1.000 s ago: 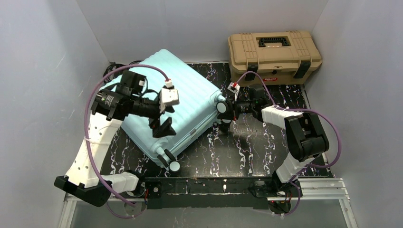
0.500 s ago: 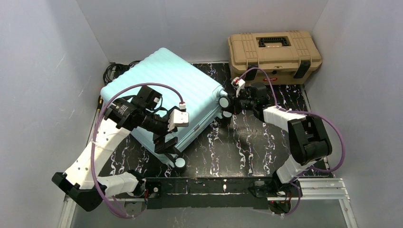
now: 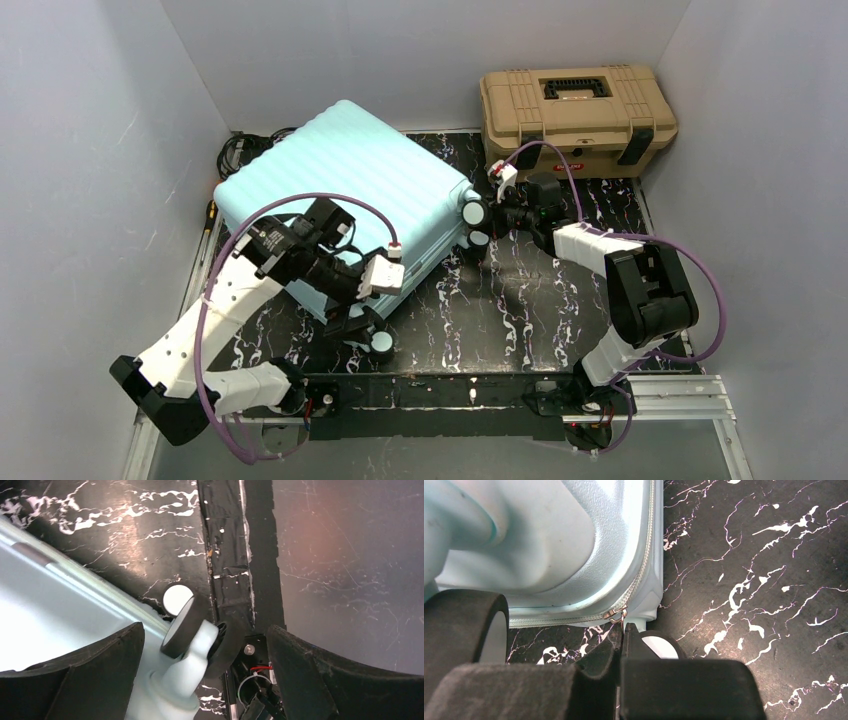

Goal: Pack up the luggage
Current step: Zip the luggage at the center of the board.

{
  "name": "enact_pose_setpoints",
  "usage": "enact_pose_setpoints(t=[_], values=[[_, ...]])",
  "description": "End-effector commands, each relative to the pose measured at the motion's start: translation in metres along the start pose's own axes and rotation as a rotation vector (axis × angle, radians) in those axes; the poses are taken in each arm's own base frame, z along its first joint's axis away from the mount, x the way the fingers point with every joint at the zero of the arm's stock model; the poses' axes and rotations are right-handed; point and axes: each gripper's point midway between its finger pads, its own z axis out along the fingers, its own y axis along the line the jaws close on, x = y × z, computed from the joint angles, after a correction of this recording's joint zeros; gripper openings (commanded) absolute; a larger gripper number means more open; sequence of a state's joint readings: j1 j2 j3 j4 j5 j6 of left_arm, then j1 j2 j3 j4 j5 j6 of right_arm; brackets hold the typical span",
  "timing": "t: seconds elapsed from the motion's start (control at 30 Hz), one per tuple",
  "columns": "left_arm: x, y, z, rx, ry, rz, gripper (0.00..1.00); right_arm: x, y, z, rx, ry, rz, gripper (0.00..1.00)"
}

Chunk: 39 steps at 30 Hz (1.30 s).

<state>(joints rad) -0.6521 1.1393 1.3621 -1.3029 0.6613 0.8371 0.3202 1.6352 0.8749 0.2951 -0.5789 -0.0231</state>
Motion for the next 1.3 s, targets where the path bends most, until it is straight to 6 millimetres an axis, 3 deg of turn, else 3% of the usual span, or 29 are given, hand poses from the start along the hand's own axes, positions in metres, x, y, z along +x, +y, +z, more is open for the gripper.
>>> enact_pose_setpoints(t=[0.0,0.23,0.4,0.6,0.8,0.87,0.93,0.97,1.1,1.27], values=[[0.048,-0.016,0.007,0.065,0.196,-0.037,0.91,0.010,-0.083,-0.027,0.338,0.017,0.017,0.01],[0.078,-0.019,0.010,0.074,0.333,-0.065,0.86,0.012,-0.087,-0.027,0.334,0.022,0.007,0.01],[0.104,-0.036,-0.001,0.110,0.447,-0.102,0.78,0.009,-0.097,-0.028,0.354,0.029,-0.106,0.01],[0.127,-0.065,-0.010,0.182,0.518,-0.142,0.64,-0.014,-0.099,-0.018,0.305,-0.023,-0.229,0.01],[0.143,-0.088,-0.016,0.228,0.541,-0.153,0.40,-0.025,-0.108,0.007,0.200,0.047,-0.297,0.01],[0.150,-0.091,-0.016,0.221,0.552,-0.153,0.27,-0.031,-0.115,0.011,0.201,0.061,-0.321,0.01],[0.158,-0.092,-0.018,0.203,0.567,-0.143,0.01,-0.041,-0.121,0.013,0.214,0.056,-0.348,0.01],[0.159,-0.092,-0.019,0.186,0.564,-0.130,0.00,-0.048,-0.122,0.013,0.216,0.048,-0.366,0.01],[0.163,-0.088,-0.026,0.111,0.565,-0.076,0.00,-0.069,-0.105,0.011,0.138,0.008,-0.430,0.01],[0.170,-0.087,-0.032,0.052,0.573,-0.049,0.00,-0.073,-0.072,-0.004,0.042,-0.025,-0.513,0.01]])
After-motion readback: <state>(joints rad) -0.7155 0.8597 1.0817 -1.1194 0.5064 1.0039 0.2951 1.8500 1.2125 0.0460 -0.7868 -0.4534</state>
